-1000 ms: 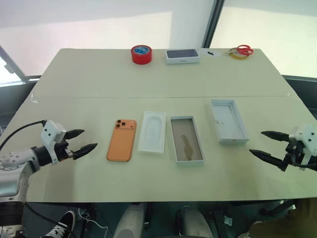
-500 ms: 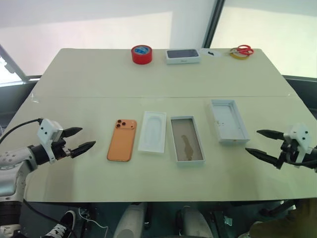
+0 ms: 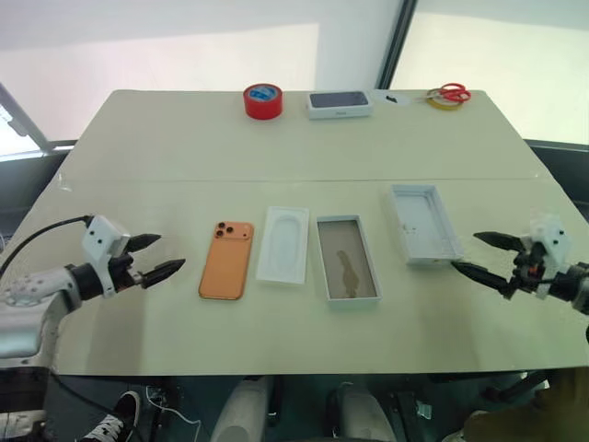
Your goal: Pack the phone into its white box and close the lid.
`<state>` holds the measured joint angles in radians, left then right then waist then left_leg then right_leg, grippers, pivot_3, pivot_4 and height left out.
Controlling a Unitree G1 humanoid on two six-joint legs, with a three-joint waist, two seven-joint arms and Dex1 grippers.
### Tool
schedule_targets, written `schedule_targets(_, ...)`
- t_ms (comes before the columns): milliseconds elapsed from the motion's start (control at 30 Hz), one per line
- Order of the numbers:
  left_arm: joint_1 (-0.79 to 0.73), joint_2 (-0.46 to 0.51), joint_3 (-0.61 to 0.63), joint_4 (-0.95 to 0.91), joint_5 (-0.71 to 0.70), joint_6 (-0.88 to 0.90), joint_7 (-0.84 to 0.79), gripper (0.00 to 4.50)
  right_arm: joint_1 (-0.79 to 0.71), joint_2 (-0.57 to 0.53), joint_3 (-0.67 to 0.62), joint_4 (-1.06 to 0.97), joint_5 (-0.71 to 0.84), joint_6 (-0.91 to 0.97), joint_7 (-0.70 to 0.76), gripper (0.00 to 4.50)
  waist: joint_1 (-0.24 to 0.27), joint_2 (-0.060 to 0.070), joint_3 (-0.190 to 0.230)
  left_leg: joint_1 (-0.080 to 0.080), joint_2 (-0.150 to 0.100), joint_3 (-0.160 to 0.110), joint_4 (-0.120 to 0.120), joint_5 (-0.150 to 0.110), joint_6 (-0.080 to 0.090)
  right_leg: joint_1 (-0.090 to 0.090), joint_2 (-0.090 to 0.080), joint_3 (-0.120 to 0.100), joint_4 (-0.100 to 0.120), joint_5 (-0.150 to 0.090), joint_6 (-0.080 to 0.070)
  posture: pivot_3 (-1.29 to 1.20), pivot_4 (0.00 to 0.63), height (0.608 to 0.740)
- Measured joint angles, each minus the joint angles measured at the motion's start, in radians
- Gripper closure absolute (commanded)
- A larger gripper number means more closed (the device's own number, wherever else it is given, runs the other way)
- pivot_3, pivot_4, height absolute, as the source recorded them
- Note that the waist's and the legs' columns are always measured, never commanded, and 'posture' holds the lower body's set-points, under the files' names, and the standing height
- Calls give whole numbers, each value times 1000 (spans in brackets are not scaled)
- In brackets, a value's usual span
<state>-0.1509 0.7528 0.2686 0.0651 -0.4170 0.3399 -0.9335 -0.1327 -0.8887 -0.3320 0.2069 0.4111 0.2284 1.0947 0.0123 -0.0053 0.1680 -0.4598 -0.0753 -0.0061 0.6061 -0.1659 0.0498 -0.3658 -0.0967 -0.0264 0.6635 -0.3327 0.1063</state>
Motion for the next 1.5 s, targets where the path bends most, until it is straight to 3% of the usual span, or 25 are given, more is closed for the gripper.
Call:
schedule_targets(300,-117,-200,-144,-268,-138,440,227,64,-127,127,201,-334,25,141,-98,48,0,0,0,-1,0,0,2,0,0,0,1,0,1,0,1,0,150,738)
schedule_targets(433,-155,-213,-164,-262,-190,565,241,64,-155,130,238,-340,13,154,-112,48,2,-1,0,-1,0,0,3,0,0,1,1,0,1,0,1,0,150,738)
schedule_targets(600,-227,-299,-147,-228,-251,685,319,64,-166,129,253,-339,-3,153,-110,48,1,-1,0,-1,0,0,4,1,0,2,1,-1,1,0,1,0,150,738)
schedule_targets(867,-295,-416,-88,-197,-315,862,478,64,-158,129,252,-340,-6,157,-115,48,3,-1,0,-1,0,0,5,2,2,2,2,-1,2,0,1,0,150,738)
schedule_targets(1267,-436,-424,-124,-137,-290,1011,581,64,-154,122,248,-320,-35,136,-122,48,1,-2,0,0,0,0,5,4,-4,3,2,-1,2,0,1,0,150,738)
schedule_targets(1500,-455,-504,-61,-96,-292,1035,632,64,-152,122,247,-315,-41,131,-125,48,2,-2,0,0,0,0,5,4,-5,4,2,-1,2,0,1,0,150,738)
